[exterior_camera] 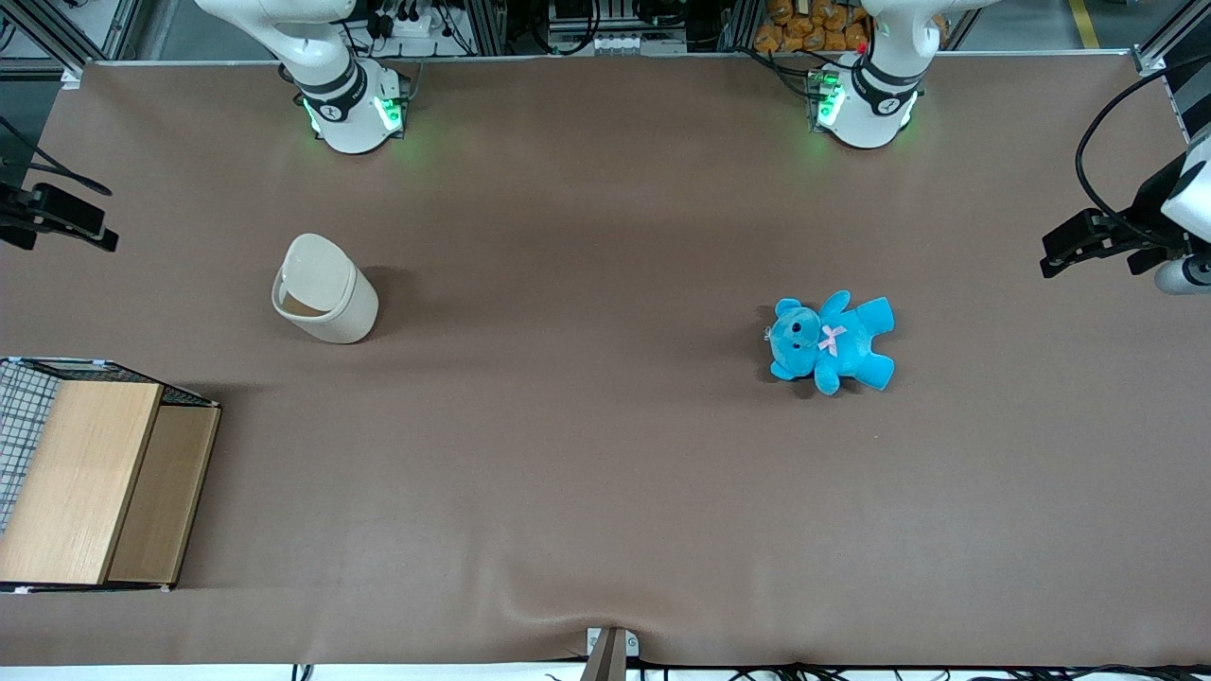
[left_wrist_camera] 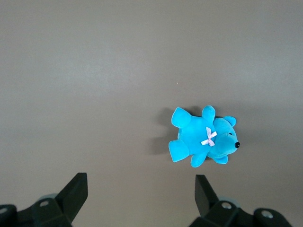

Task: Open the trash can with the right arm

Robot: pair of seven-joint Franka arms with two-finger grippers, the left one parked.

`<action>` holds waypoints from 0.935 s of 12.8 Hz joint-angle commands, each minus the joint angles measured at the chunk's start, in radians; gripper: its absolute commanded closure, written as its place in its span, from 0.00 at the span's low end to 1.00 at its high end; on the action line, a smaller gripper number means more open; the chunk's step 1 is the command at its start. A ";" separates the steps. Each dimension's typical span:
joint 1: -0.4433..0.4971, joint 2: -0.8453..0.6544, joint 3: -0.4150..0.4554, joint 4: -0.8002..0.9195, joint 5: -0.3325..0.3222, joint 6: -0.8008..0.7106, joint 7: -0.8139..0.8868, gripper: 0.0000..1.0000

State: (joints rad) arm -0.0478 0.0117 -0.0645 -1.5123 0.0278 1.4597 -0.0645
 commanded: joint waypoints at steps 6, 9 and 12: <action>-0.010 0.022 0.006 0.052 -0.003 -0.021 -0.009 0.00; -0.012 0.022 0.006 0.052 -0.005 -0.021 -0.008 0.00; -0.012 0.024 0.006 0.052 -0.006 -0.021 -0.008 0.00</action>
State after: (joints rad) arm -0.0478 0.0147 -0.0644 -1.4965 0.0264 1.4591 -0.0669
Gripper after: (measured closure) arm 0.000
